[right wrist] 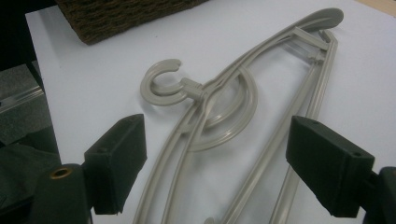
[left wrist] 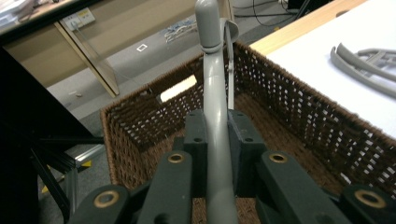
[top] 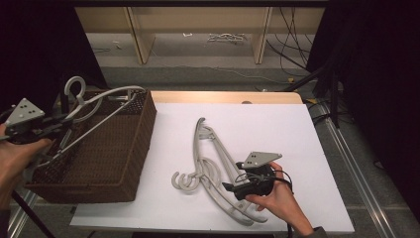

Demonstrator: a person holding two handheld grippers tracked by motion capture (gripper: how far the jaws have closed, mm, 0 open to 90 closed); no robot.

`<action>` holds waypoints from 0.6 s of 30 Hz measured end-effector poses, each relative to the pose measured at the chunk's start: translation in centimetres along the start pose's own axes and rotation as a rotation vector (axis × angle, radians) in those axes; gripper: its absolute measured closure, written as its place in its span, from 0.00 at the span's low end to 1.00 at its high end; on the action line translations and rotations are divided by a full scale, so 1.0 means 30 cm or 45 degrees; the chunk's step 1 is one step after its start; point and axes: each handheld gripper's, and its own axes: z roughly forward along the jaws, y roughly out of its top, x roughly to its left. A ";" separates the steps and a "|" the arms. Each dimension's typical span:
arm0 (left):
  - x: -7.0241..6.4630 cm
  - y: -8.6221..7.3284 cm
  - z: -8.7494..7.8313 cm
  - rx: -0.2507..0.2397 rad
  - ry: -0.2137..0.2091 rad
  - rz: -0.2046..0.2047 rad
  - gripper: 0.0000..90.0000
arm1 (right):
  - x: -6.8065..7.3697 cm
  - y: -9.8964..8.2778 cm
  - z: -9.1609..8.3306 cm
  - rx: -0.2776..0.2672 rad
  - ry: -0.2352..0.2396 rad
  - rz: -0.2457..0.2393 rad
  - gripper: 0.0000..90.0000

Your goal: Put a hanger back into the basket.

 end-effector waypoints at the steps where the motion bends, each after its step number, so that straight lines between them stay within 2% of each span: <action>1: 0.000 0.000 0.000 0.000 0.000 0.000 0.88 | 0.000 0.000 0.000 0.000 0.000 0.000 0.24; 9: 0.005 -0.027 0.061 0.044 -0.015 -0.016 0.88 | 0.000 -0.004 0.005 0.003 -0.002 -0.005 0.24; 13: 0.012 -0.046 0.115 0.113 -0.033 -0.006 0.88 | 0.000 -0.005 0.007 0.004 0.004 -0.007 0.24; 14: 0.008 -0.052 0.129 0.107 -0.035 -0.035 0.88 | -0.001 -0.006 0.006 0.004 0.005 -0.005 0.24; 15: 0.013 -0.057 0.137 0.127 -0.042 -0.019 0.88 | -0.002 -0.006 0.006 0.004 0.005 -0.005 0.24; 16: 0.009 -0.063 0.148 0.119 -0.043 -0.037 0.88 | -0.002 -0.005 0.005 0.007 0.008 0.005 0.24; 17: 0.018 -0.068 0.148 0.162 -0.046 0.003 0.88 | -0.002 -0.005 0.005 0.007 0.008 0.007 0.24; 18: 0.026 -0.075 0.149 0.190 -0.054 0.020 0.88 | -0.002 -0.006 0.007 0.003 0.008 -0.002 0.24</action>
